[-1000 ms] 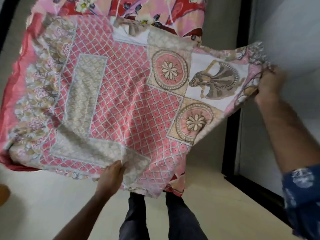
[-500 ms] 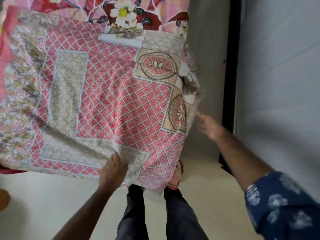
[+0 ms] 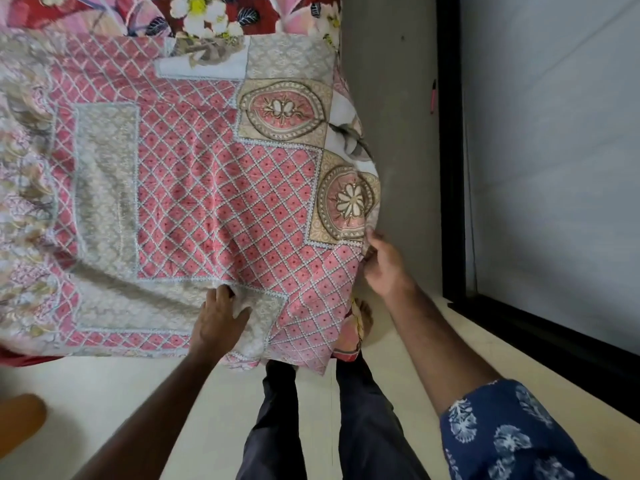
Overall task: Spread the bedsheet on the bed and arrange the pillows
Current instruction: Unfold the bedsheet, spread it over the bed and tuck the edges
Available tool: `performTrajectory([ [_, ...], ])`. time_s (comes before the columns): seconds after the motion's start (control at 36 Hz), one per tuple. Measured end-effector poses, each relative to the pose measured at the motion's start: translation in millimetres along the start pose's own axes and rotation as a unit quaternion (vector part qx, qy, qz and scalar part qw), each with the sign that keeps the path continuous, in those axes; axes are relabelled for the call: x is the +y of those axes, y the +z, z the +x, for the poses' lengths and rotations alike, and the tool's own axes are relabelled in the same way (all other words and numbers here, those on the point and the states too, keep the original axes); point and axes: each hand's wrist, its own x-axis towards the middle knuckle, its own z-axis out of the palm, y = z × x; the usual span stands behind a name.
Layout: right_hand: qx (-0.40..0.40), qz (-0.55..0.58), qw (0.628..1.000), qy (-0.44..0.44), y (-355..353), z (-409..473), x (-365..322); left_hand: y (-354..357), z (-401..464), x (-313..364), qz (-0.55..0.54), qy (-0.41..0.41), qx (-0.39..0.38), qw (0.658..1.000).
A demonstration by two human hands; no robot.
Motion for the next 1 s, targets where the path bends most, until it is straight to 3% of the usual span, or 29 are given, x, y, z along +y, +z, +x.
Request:
performTrajectory([
  [0.08, -0.027, 0.016, 0.995, -0.097, -21.0, -7.0, -5.6, -1.3, 2.6, -0.8, -0.009, -0.005, -0.004, 1.0],
  [0.14, -0.001, 0.017, 0.989, -0.148, -43.2, -12.9, -11.2, -2.4, 3.6, -0.7, -0.009, -0.006, -0.009, 1.0],
  [0.25, 0.114, -0.086, 0.975, -0.168, -80.1, -28.2, -21.9, -6.9, 2.2, -0.2, -0.008, -0.013, -0.013, 1.0],
  [0.36, 0.108, -0.226, 0.957, -0.145, -81.2, -35.6, -40.8, -7.7, -0.9, -5.1, -0.001, 0.011, -0.01, 1.0],
  [0.47, -0.006, -0.256, 0.967, -0.004, -81.1, -47.1, -50.6, -6.4, -4.5, -7.4, 0.017, 0.02, -0.006, 1.0],
  [0.56, -0.104, -0.273, 0.951, 0.105, -88.2, -61.5, -37.0, -2.7, -6.6, -7.6, 0.031, 0.012, -0.012, 0.999],
  [0.67, -0.179, -0.349, 0.915, 0.093, -104.4, -78.0, 6.8, 3.5, -11.4, -6.5, 0.041, -0.023, -0.052, 0.998],
  [0.78, -0.139, -0.299, 0.943, 0.044, -129.4, -93.2, 43.7, 7.2, -18.8, -15.9, 0.018, -0.048, -0.048, 0.998],
  [0.86, -0.026, -0.287, 0.958, -0.006, -148.3, -98.5, 46.0, 8.7, -25.7, -28.8, 0.009, -0.05, -0.056, 0.997],
  [0.92, 0.064, -0.351, 0.932, -0.056, -156.6, -99.8, 40.8, 7.8, -33.8, -32.4, -0.003, -0.062, -0.069, 0.996],
  [1.0, 0.14, -0.501, 0.846, -0.121, -161.9, -96.6, 33.1, 15.1, -48.7, -37.7, -0.051, -0.069, -0.091, 0.992],
])
